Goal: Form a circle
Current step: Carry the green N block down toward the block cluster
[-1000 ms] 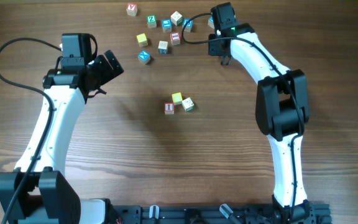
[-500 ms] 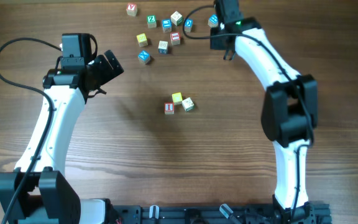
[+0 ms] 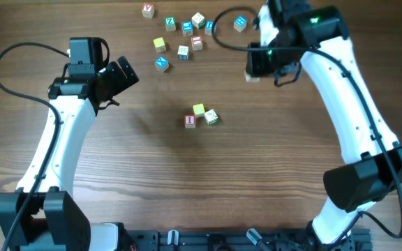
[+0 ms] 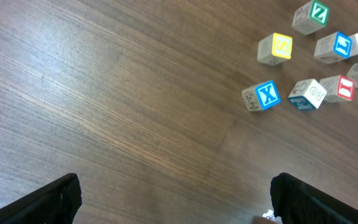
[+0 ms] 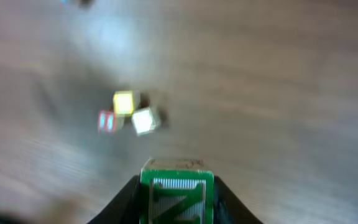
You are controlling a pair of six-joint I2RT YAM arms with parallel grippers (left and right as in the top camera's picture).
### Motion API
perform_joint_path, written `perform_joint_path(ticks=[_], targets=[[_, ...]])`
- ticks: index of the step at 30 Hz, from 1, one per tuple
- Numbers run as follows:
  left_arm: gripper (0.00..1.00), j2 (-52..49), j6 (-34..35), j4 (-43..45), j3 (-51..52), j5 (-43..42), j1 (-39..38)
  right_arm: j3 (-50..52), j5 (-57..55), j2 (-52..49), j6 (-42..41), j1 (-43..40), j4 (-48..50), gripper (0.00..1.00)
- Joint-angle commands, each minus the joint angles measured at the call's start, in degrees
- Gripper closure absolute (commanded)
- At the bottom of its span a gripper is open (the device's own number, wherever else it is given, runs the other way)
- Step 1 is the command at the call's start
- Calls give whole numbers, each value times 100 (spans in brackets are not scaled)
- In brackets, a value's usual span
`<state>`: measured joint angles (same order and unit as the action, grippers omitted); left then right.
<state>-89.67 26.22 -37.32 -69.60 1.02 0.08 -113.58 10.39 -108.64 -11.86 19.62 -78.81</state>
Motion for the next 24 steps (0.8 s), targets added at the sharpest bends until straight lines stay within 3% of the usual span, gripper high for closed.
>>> perform_joint_path(ticks=[1, 6, 11, 24], targets=[[0, -24, -9, 2, -2, 35, 20, 350, 212, -55, 142, 479, -291, 75], [0, -24, -9, 2, -2, 35, 20, 1547, 216, -55, 273, 1102, -157, 78], [0, -24, -9, 2, -2, 35, 20, 2852, 240, -52, 267, 1478, 903, 76], [0, -24, -9, 2, -2, 35, 20, 4225, -852, -55, 273, 2131, 3292, 73]])
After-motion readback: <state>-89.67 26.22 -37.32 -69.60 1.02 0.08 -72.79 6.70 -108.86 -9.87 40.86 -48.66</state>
